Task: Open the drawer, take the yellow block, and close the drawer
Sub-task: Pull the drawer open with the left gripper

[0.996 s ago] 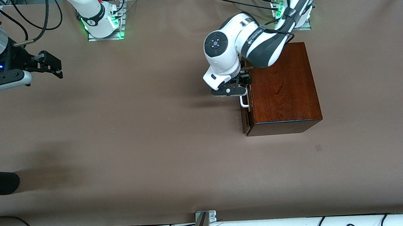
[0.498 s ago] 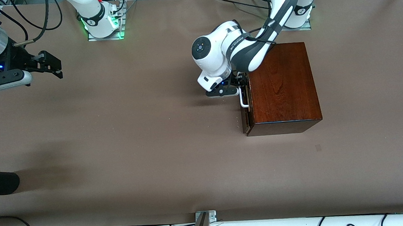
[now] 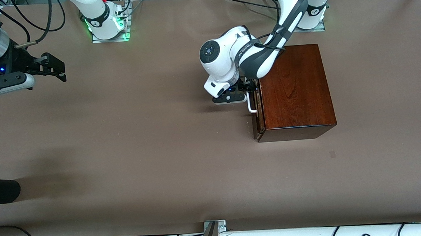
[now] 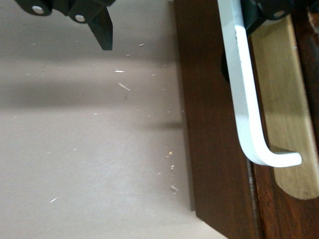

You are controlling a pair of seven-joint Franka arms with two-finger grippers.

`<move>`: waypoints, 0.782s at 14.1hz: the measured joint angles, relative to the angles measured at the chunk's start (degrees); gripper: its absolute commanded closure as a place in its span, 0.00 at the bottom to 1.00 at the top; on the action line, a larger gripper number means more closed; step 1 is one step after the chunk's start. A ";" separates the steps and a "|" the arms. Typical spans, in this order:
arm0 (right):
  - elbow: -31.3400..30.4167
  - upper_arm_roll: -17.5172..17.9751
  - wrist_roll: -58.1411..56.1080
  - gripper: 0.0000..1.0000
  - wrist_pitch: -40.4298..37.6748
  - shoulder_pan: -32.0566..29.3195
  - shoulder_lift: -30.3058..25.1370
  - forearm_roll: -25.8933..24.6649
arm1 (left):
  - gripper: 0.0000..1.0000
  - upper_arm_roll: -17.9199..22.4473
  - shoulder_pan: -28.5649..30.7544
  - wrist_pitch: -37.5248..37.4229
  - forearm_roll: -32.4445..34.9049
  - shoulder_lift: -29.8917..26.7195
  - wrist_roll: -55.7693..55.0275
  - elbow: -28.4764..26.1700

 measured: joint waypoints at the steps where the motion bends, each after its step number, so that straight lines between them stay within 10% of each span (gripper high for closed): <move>1: 0.00 0.00 0.00 0.00 0.00 0.00 0.00 0.00 | 0.00 0.12 -0.59 0.62 0.15 0.05 -1.01 0.00; 11: 0.00 0.00 0.00 0.00 0.00 0.01 0.00 0.00 | 0.00 0.22 -3.98 4.05 -0.52 3.63 -4.56 6.02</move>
